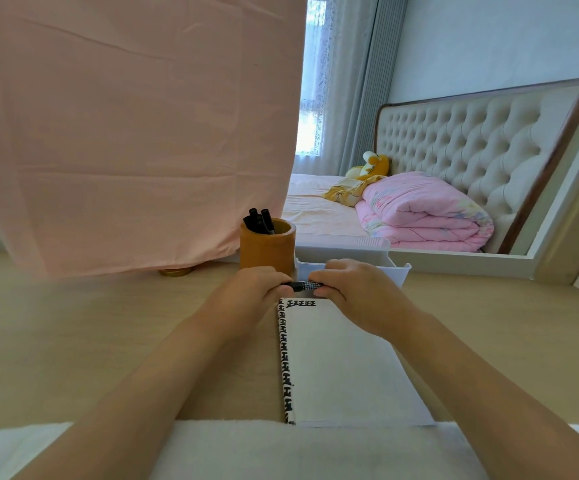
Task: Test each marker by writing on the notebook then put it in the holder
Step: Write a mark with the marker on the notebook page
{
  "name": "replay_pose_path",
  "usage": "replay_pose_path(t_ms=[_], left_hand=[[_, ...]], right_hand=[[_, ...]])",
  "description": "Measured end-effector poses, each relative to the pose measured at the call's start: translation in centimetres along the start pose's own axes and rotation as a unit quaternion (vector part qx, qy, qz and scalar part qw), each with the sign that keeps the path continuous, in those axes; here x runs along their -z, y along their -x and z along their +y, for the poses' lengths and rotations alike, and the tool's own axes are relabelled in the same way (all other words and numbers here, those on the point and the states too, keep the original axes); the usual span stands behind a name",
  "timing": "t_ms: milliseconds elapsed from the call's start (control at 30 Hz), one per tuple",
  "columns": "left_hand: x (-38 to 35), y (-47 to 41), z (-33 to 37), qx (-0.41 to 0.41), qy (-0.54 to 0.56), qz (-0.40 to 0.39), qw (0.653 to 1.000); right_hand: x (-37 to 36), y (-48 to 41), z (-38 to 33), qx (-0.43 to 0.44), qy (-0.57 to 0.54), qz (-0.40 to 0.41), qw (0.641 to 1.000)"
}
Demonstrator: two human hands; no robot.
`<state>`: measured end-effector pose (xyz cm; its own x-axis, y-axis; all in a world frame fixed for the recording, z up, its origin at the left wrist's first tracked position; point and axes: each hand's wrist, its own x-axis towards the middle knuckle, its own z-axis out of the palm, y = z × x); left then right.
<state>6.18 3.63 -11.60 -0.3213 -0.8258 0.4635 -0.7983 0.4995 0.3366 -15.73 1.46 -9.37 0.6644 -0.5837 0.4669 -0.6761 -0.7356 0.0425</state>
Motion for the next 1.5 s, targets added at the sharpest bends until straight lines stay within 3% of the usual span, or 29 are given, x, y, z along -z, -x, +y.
replay_pose_path(t_ms=[200,367,500,667,767,1000,1100,1200,1500], left_hand=[[0.1,0.3,-0.3,-0.037,-0.02,0.018,0.999],[0.0,0.3,-0.5,-0.001,0.017,-0.002,1.0],[0.0,0.3,-0.6,0.007,0.02,-0.011,1.0],[0.5,0.4,-1.0,-0.014,0.0,0.03,0.999],[0.9,0.7,-2.1,0.016,0.02,0.07,0.997],[-0.8,1.3,-3.5,0.12,-0.05,0.0,0.992],[-1.3,1.3,-4.0,0.133,-0.067,-0.007,0.989],[-1.7,1.4,-4.4,0.141,-0.078,-0.021,0.987],[-1.8,0.7,-1.4,0.122,0.015,-0.009,0.992]], right_hand=[[0.4,-0.1,-0.5,-0.117,-0.156,-0.118,0.974],[-0.1,-0.2,-0.1,-0.05,-0.084,-0.029,0.995],[-0.3,-0.1,-0.3,-0.041,-0.071,-0.006,0.997],[-0.2,0.1,-0.2,-0.119,-0.125,-0.076,0.982],[0.4,0.5,0.4,-0.133,-0.157,-0.07,0.976],[0.6,0.4,0.4,-0.145,-0.245,-0.017,0.958],[1.1,0.2,0.2,-0.152,-0.31,0.008,0.939],[1.6,0.1,0.4,-0.162,-0.42,0.018,0.892],[2.6,1.1,2.2,-0.123,-0.626,-0.141,0.757]])
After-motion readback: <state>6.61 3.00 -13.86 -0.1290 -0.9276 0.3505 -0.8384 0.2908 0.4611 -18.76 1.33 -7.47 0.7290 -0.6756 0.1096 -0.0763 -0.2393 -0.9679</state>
